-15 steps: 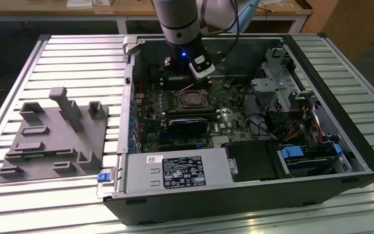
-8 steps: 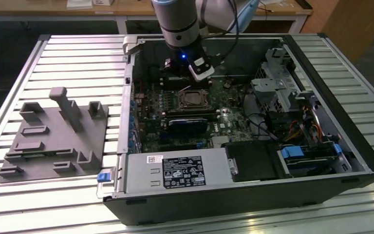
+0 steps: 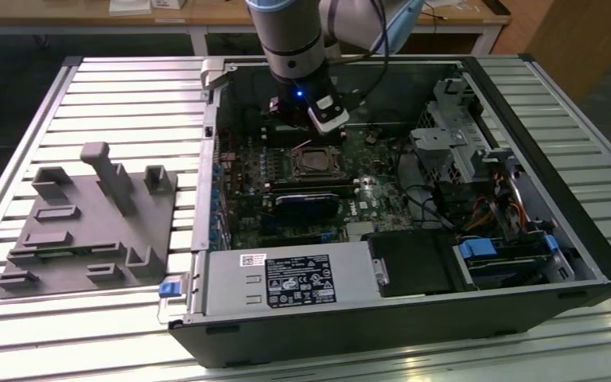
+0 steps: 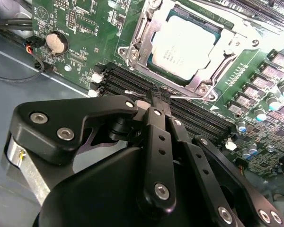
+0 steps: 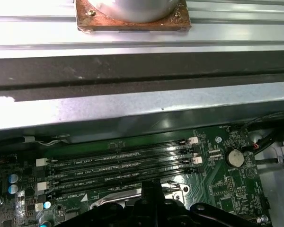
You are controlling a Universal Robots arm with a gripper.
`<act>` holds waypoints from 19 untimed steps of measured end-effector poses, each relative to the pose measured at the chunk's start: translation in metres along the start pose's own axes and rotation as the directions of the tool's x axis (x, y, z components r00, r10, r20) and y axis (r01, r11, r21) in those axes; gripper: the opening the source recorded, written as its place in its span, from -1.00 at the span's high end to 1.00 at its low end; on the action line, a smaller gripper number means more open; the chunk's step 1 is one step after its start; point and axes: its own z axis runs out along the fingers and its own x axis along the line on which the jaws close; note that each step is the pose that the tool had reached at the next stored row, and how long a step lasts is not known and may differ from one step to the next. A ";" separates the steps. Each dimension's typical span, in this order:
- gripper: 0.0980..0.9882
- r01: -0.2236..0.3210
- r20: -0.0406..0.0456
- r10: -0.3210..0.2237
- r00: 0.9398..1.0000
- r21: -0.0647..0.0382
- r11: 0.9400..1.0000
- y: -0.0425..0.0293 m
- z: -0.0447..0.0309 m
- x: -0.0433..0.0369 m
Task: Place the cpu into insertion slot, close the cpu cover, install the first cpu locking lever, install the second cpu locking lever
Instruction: 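Install the first cpu locking lever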
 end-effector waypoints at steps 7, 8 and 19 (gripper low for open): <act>0.98 -0.001 0.000 0.001 1.000 0.000 1.000 0.0030 0.0035 0.0002; 0.98 -0.001 0.000 0.001 1.000 0.000 1.000 0.0032 0.0039 0.0001; 0.98 0.000 0.000 0.000 1.000 0.002 1.000 0.0064 0.0086 0.0003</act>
